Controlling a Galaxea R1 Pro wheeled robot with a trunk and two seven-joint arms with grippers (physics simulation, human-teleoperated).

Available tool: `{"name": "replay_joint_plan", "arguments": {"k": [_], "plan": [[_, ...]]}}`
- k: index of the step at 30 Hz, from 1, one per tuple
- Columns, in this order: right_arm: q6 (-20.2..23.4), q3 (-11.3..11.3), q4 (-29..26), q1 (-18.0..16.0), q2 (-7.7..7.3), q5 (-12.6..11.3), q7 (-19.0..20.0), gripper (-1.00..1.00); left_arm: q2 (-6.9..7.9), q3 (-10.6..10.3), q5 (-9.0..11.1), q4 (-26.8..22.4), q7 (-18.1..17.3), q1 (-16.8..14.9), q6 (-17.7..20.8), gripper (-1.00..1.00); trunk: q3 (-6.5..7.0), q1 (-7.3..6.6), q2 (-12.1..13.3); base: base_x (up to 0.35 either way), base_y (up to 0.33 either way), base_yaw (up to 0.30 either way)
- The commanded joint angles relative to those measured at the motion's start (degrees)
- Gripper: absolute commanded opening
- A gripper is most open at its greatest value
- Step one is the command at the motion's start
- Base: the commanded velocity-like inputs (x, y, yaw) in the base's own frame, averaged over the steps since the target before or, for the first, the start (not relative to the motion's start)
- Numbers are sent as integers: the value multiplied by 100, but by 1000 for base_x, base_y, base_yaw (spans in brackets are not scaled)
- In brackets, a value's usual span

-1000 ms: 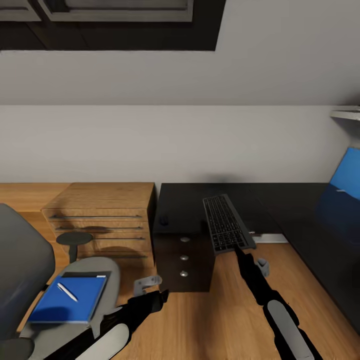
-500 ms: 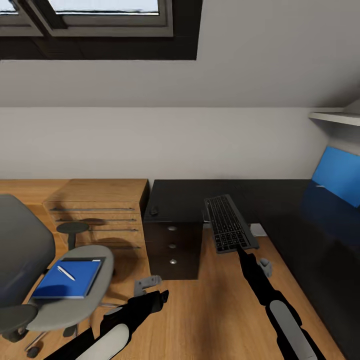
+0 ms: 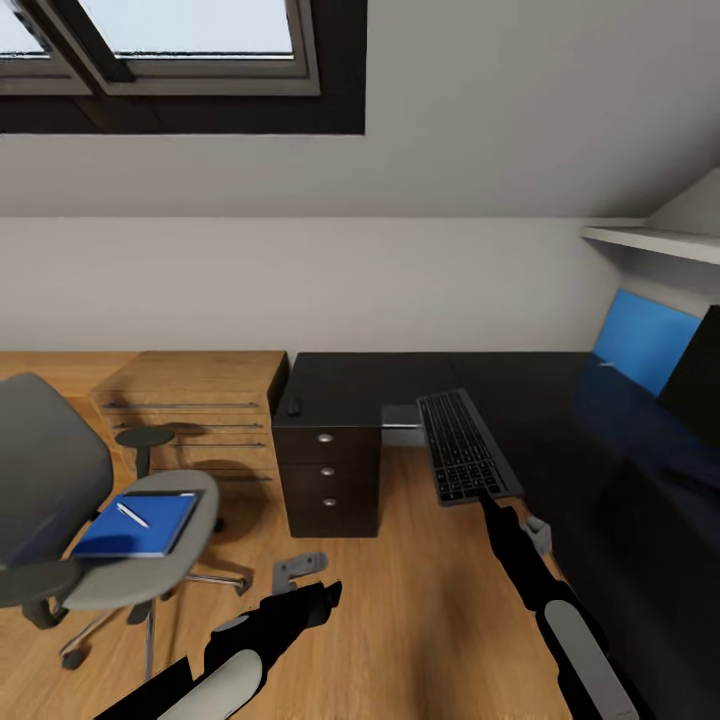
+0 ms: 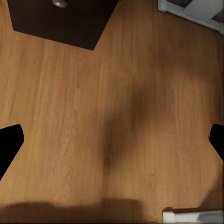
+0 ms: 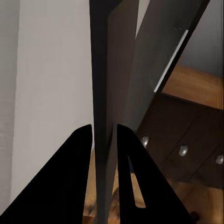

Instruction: In the bedroom, organize the workspace by keeping the computer under the desk, ensuring the monitor is on the desk, placing the keyboard on the desk next to the monitor, placing the mouse on the desk next to the keyboard, moving the folder from the swivel chair onto the desk next to the mouse, stacking the notebook on top of the folder with the pen on top of the notebook, and positioning the swivel chair next to the desk.

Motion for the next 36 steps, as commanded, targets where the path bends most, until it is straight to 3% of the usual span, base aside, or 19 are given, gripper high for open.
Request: {"name": "replay_joint_plan", "arguments": {"k": [1, 9, 20, 27, 36], "plan": [[19, -2, 0, -3, -4, -74, 28, -100, 3, -8, 16, -8, 34, -9, 14, 100, 12, -25, 36, -327, -115, 0], [53, -180, 45, -3, -1, -290, 29, -100, 2, -5, 25, -6, 34, -8, 13, 100, 155, -201, 357, -335, -30, 0], [55, -203, 148, -3, -12, -301, 29, -100, -3, -12, 17, -6, 34, -8, 15, 100, 353, -443, 798, -323, -118, 0], [58, -440, 185, -3, -13, -296, 25, -100, -6, -12, 9, -6, 34, -11, 23, 100, 478, -597, 1079, -285, -239, 0], [43, -533, 458, -3, -12, -287, 28, -100, -5, -12, 17, -6, 34, -9, 24, 100, 640, -794, 1440, -282, -246, 0]]}}
